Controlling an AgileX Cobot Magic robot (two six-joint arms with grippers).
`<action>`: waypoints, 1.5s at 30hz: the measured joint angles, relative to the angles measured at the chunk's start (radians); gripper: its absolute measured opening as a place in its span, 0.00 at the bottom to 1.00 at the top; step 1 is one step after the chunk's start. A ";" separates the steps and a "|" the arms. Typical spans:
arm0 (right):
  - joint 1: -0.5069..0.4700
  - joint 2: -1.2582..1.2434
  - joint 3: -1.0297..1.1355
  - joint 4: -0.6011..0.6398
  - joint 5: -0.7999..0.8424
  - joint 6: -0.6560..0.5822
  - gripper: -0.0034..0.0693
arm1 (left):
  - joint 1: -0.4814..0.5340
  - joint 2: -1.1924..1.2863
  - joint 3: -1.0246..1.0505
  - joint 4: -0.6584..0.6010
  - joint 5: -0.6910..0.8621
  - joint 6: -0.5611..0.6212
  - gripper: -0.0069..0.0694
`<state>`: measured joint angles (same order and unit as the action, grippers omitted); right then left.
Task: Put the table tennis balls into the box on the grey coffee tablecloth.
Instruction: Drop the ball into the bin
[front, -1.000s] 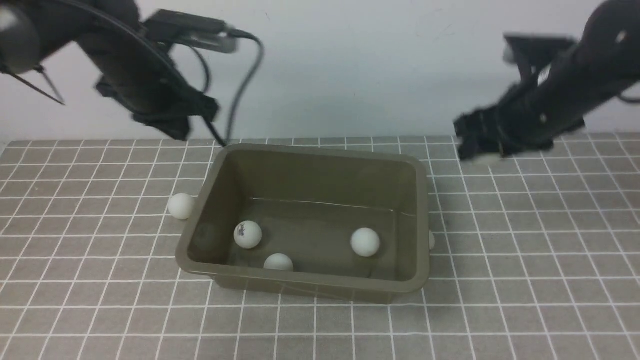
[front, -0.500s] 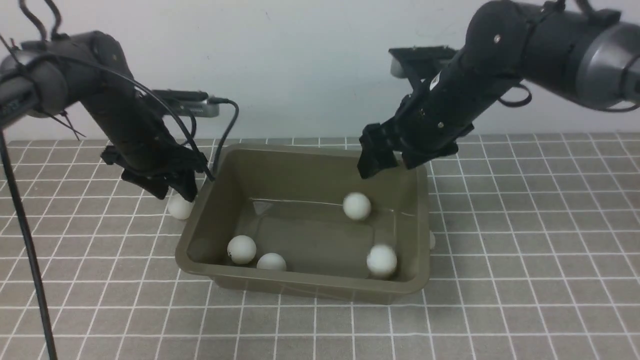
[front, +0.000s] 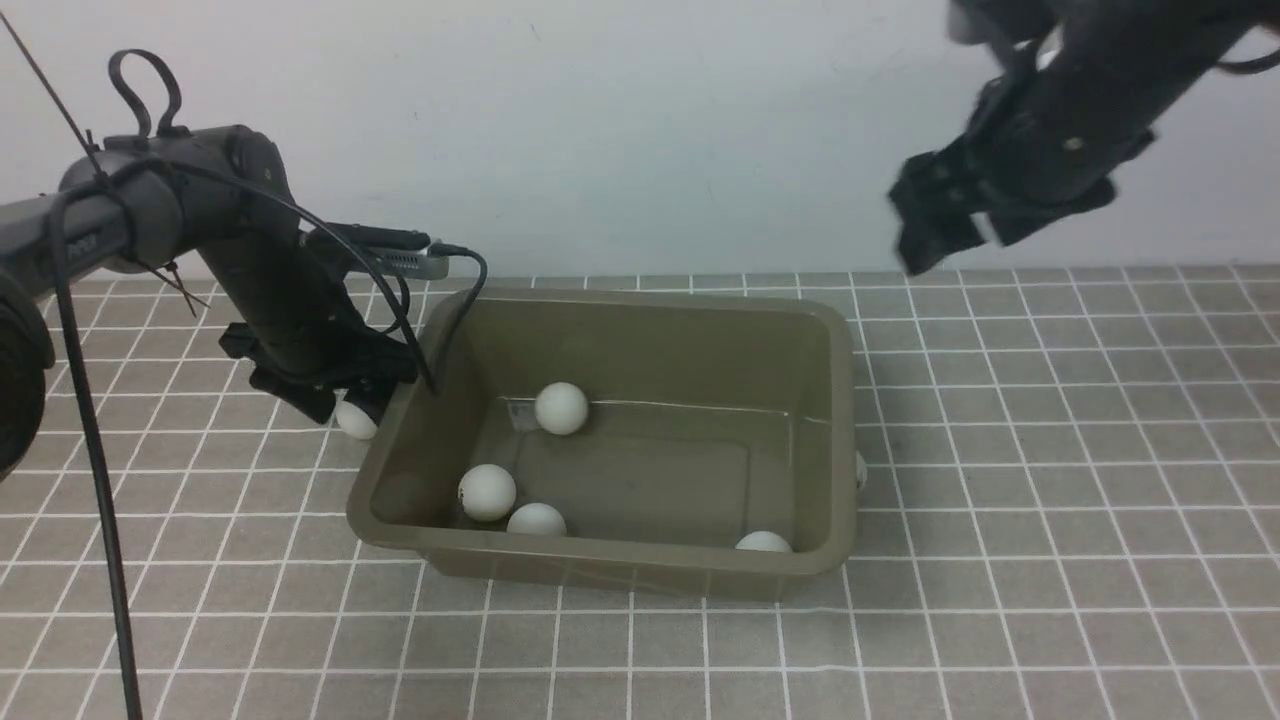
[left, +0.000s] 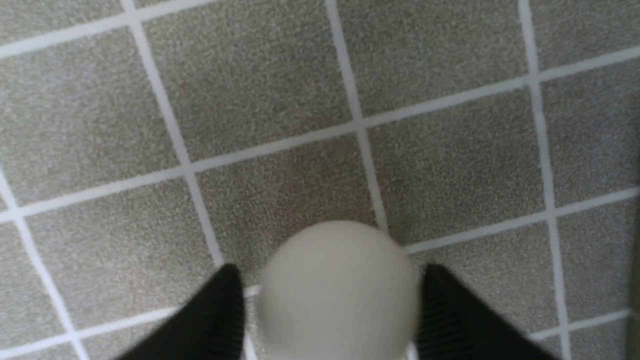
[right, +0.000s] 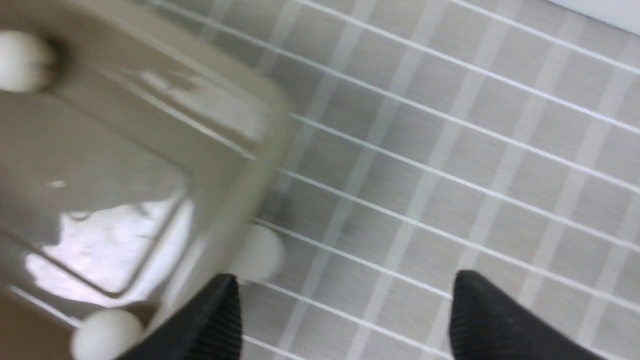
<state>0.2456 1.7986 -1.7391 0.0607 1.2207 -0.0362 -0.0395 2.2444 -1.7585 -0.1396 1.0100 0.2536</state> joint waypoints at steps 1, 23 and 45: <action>-0.026 -0.004 0.000 0.005 0.012 -0.002 0.66 | 0.000 0.000 -0.003 0.004 0.005 -0.002 0.54; -0.128 0.150 0.289 0.266 -0.134 -0.017 0.61 | -0.170 -0.148 -0.201 -0.145 0.218 0.097 0.55; 0.034 0.289 0.288 0.341 -0.364 -0.124 0.76 | -0.198 -0.051 -0.199 -0.096 0.218 0.090 0.63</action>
<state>0.2795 2.0879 -1.4506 0.4013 0.8568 -0.1605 -0.2371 2.1930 -1.9572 -0.2358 1.2276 0.3440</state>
